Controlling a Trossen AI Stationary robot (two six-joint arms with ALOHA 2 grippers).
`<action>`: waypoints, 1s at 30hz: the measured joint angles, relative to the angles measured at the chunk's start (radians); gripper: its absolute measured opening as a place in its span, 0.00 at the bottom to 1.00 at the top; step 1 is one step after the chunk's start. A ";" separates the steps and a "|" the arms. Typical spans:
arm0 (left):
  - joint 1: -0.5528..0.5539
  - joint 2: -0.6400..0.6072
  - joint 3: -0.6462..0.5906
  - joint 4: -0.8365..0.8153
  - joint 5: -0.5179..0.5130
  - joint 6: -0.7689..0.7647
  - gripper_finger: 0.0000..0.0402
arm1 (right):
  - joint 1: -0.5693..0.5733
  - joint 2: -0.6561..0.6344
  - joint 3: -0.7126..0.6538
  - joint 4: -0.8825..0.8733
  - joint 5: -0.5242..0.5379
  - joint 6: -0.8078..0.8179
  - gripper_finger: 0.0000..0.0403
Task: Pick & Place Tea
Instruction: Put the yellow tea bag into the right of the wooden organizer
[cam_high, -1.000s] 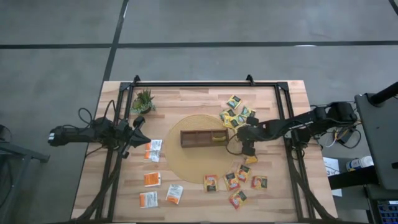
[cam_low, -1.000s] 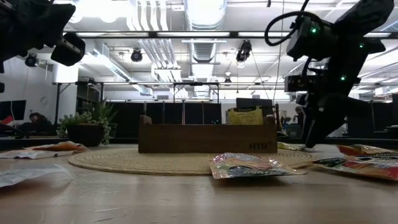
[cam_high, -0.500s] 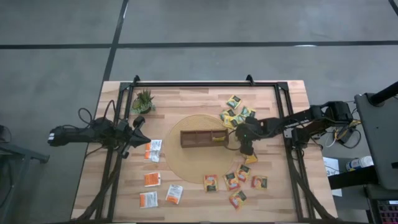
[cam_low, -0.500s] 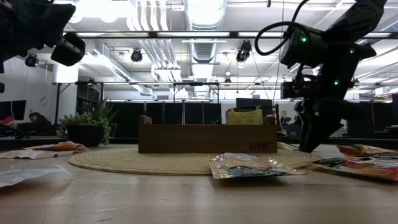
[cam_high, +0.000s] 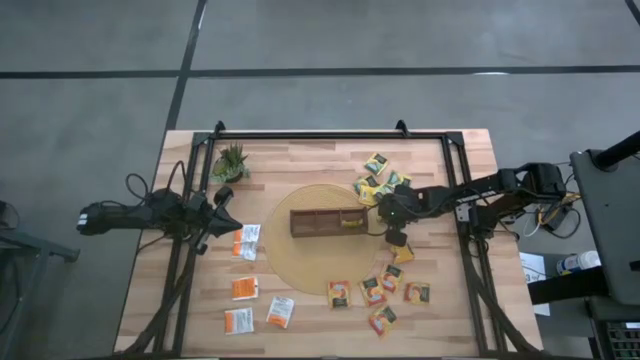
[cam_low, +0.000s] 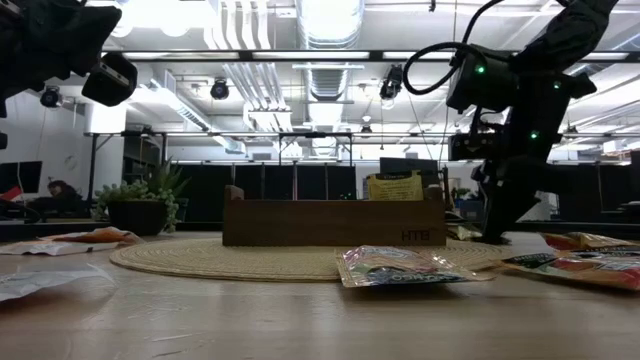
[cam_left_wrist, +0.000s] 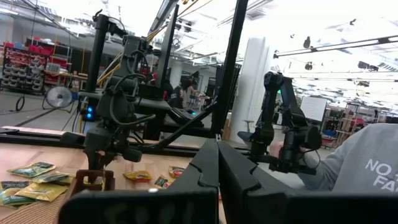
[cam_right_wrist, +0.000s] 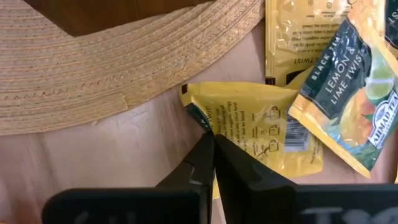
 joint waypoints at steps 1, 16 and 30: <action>0.000 0.000 0.000 0.000 0.000 0.000 0.00 | 0.000 -0.005 0.005 -0.004 -0.014 -0.001 0.02; 0.000 0.000 0.000 0.000 0.000 0.000 0.00 | 0.003 -0.184 0.028 0.002 -0.070 0.033 0.02; 0.000 0.000 0.000 0.000 0.000 0.000 0.00 | 0.004 -0.358 0.027 0.004 -0.105 0.117 0.02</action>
